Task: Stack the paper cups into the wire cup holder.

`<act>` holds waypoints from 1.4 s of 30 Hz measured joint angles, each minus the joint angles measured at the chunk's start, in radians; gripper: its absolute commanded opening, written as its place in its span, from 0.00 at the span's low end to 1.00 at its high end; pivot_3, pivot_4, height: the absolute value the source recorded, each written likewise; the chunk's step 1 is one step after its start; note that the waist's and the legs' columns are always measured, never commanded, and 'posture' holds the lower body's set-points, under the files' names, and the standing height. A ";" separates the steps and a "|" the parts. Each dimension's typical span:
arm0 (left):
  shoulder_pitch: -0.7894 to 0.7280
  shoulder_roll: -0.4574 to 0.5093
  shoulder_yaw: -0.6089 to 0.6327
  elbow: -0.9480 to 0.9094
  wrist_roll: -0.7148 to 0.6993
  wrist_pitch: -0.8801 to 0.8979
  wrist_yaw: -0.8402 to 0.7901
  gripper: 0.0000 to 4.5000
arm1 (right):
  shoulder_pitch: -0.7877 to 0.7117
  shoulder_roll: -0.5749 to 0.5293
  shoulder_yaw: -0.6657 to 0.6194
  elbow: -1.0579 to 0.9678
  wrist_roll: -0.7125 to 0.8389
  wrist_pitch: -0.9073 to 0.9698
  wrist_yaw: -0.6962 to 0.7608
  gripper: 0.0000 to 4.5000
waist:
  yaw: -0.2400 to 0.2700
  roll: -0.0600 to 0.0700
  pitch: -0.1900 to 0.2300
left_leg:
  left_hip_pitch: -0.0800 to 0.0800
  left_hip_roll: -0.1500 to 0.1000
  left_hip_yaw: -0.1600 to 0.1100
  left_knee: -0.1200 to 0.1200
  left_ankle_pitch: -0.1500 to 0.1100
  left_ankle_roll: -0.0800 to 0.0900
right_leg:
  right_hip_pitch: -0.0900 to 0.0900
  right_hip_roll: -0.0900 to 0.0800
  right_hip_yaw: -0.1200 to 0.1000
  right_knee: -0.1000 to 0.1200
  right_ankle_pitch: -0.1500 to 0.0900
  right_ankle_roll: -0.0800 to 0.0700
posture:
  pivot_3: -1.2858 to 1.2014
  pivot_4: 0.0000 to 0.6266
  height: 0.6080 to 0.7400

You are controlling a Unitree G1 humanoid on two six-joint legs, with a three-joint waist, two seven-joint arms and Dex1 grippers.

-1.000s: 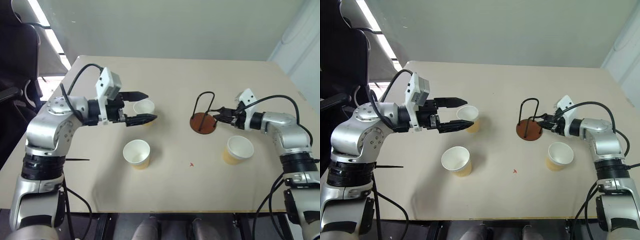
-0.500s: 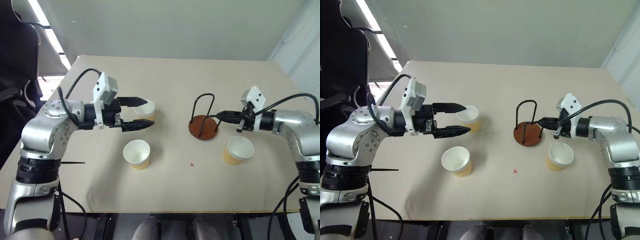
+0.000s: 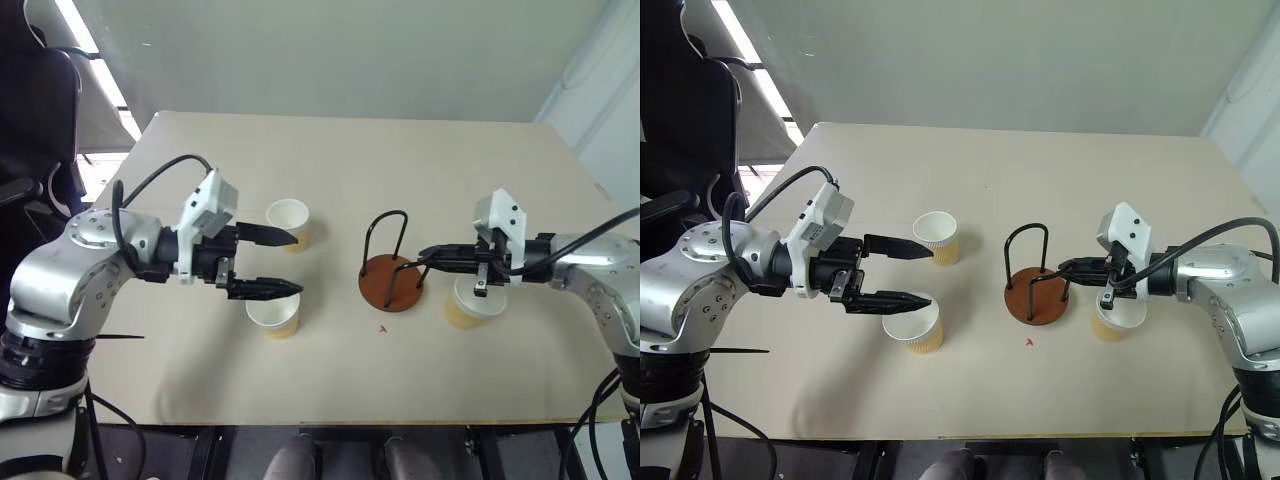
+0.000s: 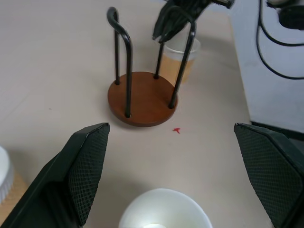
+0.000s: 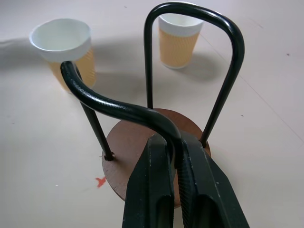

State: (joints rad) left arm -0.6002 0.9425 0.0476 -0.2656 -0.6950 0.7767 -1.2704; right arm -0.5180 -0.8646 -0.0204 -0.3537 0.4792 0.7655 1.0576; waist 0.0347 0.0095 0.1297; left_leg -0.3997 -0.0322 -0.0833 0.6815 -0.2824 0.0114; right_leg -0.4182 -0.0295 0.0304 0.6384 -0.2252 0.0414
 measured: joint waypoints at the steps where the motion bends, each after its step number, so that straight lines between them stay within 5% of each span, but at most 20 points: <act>1: 0.000 0.009 -0.006 -0.014 -0.004 0.005 -0.012 1.00 | 0.000 -0.005 0.000 -0.009 0.007 0.002 0.000 0.00 | 0.000 0.000 0.000 | 0.000 0.000 0.000 0.000 0.000 0.000 | 0.000 0.000 0.000 0.000 0.000 0.000 | 0.52 0.24 1.00; 28: -0.005 0.026 -0.027 -0.078 -0.047 0.042 -0.007 1.00 | 0.081 -0.020 0.126 -0.080 -0.034 -0.054 0.000 0.00 | -0.001 0.000 0.000 | 0.000 0.000 0.000 0.000 0.000 0.000 | 0.000 0.000 0.000 0.001 0.000 0.000 | 0.52 0.24 1.00; 32: -0.005 0.027 -0.027 -0.078 -0.047 0.042 -0.006 1.00 | 0.095 -0.035 0.130 -0.080 -0.044 -0.063 0.012 0.24 | -0.001 0.000 0.000 | 0.000 0.000 0.000 0.000 0.000 0.000 | 0.000 0.000 0.000 0.001 0.000 0.000 | 0.52 0.24 1.00; 41: -0.006 0.026 -0.047 -0.078 -0.039 0.040 -0.001 1.00 | 0.115 -0.048 0.132 -0.070 -0.065 -0.090 0.015 0.97 | -0.002 0.000 0.000 | 0.000 0.000 0.000 0.000 0.000 0.000 | 0.000 0.000 0.000 0.001 0.000 0.000 | 0.52 0.24 1.00; 42: -0.007 0.026 -0.051 -0.077 -0.038 0.039 0.002 1.00 | 0.116 -0.050 0.131 -0.069 -0.064 -0.092 0.015 0.99 | -0.002 0.000 0.000 | 0.000 0.000 0.000 0.000 0.000 0.000 | 0.000 0.000 0.000 0.001 0.000 0.000 | 0.52 0.24 1.00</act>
State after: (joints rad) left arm -0.6068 0.9683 -0.0037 -0.3431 -0.7333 0.8158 -1.2687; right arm -0.4021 -0.9146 0.1110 -0.4229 0.4147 0.6739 1.0724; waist 0.0329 0.0094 0.1296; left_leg -0.3996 -0.0321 -0.0833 0.6818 -0.2823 0.0115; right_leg -0.4181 -0.0295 0.0304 0.6393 -0.2252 0.0415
